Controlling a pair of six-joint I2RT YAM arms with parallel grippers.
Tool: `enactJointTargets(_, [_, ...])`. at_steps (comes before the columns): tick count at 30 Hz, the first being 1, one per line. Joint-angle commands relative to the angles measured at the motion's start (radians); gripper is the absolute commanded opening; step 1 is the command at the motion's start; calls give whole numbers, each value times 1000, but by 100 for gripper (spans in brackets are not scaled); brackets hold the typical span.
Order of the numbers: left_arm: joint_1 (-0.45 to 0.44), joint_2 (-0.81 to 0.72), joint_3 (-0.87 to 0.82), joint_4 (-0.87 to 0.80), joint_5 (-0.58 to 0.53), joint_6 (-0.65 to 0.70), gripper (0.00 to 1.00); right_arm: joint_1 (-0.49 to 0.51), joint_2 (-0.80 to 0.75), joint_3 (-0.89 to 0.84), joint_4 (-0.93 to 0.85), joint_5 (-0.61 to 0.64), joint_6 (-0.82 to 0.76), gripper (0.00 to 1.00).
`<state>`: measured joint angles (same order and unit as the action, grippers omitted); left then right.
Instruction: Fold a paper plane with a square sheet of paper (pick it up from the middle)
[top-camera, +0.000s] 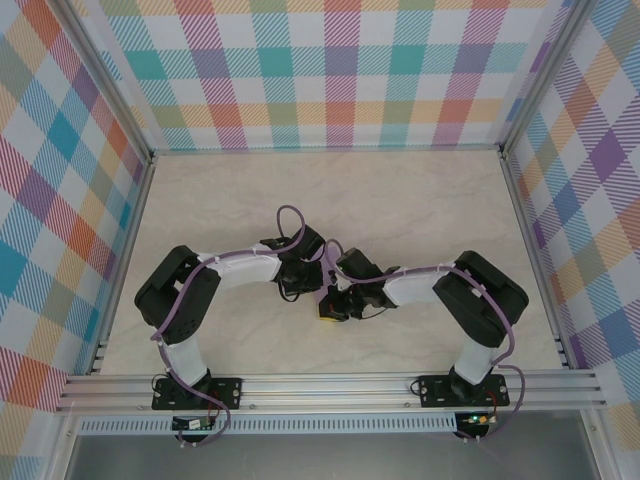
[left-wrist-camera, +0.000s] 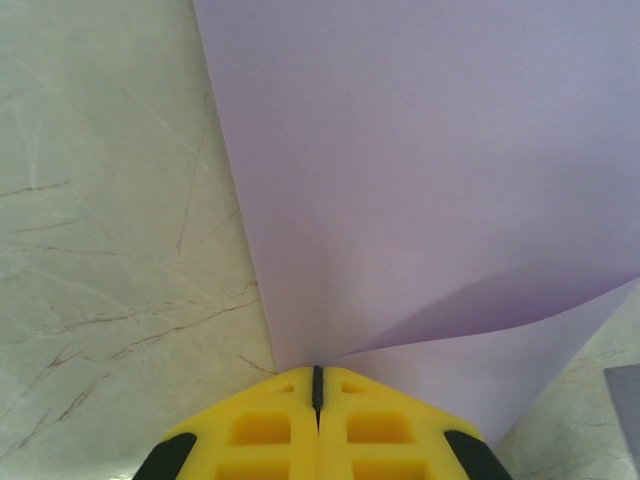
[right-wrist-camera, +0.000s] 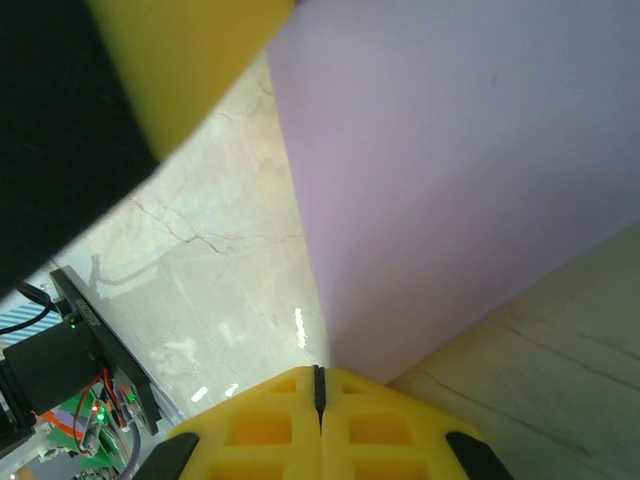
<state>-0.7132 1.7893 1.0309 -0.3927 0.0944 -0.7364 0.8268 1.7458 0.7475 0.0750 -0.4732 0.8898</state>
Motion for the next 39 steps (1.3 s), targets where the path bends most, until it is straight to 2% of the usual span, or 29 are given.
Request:
enactJointTargets(1, [1,83,-72,-181,-122,2,0,8,28,-2,-29,-3,-17,0])
enactJointTargets(5, [2,82,-71,-182,-124,4,0,7,26,-1,-43,17,-19,0])
enactJointTargets(11, [1,79,-72,-183,-125,6,0,-21,-71,14,-7,41,-29,0])
enactJointTargets(19, [2,71,-69,-183,-119,12,0,-65,10,76,-48,39,-55,0])
enactJointTargets(28, [2,68,-44,-187,-111,30,0,-66,53,43,-83,84,-55,0])
enactJointTargets(35, [2,59,-19,-206,-117,49,0,-83,-13,80,-85,73,-58,0])
enactJointTargets(39, [1,56,-28,-179,-97,55,0,-122,17,107,-75,65,-57,0])
